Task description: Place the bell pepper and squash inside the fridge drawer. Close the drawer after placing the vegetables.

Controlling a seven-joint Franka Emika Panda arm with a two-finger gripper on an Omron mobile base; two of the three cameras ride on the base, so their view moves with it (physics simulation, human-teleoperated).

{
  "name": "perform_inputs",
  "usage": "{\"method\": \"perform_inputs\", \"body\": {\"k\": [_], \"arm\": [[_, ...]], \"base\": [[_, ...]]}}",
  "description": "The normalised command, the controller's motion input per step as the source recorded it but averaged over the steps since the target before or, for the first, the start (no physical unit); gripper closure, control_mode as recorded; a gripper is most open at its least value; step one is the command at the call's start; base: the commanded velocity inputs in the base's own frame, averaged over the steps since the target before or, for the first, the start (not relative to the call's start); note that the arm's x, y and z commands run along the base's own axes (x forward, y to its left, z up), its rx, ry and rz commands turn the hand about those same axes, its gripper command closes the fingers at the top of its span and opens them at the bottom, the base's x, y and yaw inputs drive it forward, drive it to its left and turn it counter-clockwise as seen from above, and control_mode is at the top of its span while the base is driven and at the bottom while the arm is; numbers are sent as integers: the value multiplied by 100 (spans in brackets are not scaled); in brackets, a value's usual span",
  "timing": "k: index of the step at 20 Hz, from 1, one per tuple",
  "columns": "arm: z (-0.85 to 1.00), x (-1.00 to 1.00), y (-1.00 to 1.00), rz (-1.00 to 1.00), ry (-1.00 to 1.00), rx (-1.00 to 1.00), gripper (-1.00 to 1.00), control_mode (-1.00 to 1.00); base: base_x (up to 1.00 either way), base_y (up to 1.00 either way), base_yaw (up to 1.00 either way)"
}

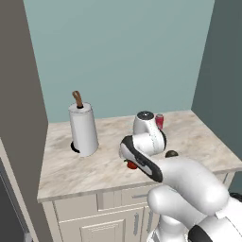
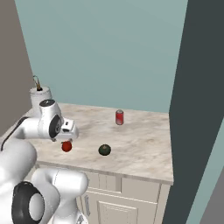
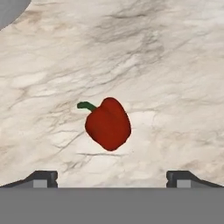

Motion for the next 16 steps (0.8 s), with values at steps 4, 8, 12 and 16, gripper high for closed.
{"method": "perform_inputs", "body": {"k": [4, 8, 12, 16], "arm": [[-25, 55, 6, 4, 8, 0, -100, -100], [-16, 46, 24, 4, 11, -4, -100, -100], [-21, 20, 14, 5, 7, -3, -100, -100], [-1, -10, 0, 2, 0, -3, -100, -100]], "base": [[0, 0, 0], [0, 0, 0], [0, 0, 0], [0, 0, 0]]}}
